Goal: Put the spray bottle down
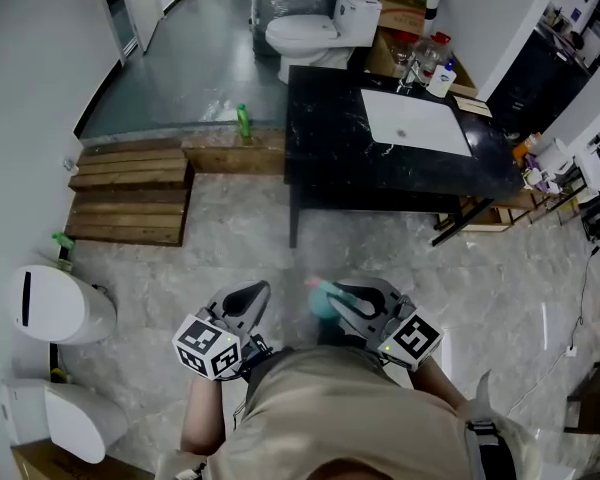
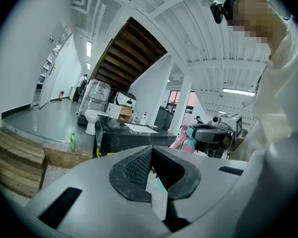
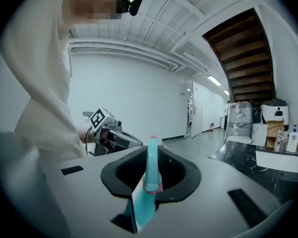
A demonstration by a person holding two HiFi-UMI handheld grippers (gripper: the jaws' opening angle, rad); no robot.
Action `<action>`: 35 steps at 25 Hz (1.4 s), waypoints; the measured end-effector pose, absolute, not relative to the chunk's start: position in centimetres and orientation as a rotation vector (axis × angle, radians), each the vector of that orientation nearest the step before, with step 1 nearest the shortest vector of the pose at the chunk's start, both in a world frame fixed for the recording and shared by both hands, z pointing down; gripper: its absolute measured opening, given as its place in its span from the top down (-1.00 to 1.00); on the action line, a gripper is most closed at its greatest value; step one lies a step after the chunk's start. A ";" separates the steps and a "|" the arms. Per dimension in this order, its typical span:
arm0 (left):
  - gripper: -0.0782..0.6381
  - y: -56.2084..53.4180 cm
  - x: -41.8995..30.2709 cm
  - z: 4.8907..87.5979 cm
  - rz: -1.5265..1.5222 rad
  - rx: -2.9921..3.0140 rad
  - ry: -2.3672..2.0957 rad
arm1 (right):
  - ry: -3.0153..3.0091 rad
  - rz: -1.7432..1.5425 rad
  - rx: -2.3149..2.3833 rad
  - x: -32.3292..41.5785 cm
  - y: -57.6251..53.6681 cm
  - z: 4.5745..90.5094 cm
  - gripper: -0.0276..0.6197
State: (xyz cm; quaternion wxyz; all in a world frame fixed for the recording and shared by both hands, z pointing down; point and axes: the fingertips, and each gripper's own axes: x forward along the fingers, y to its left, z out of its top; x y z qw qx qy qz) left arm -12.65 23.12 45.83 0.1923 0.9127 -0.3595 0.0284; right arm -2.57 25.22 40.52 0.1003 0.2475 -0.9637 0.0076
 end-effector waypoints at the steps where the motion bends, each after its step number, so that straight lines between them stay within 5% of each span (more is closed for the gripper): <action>1: 0.75 22.7 -12.3 45.8 0.081 2.560 -1.011 | -2.857 0.035 0.719 -2.4 24.8 40.6 0.69; 35: 0.75 10.0 -1.6 46.9 0.338 2.541 -0.973 | -2.959 0.279 0.663 7.2 11.0 41.7 0.69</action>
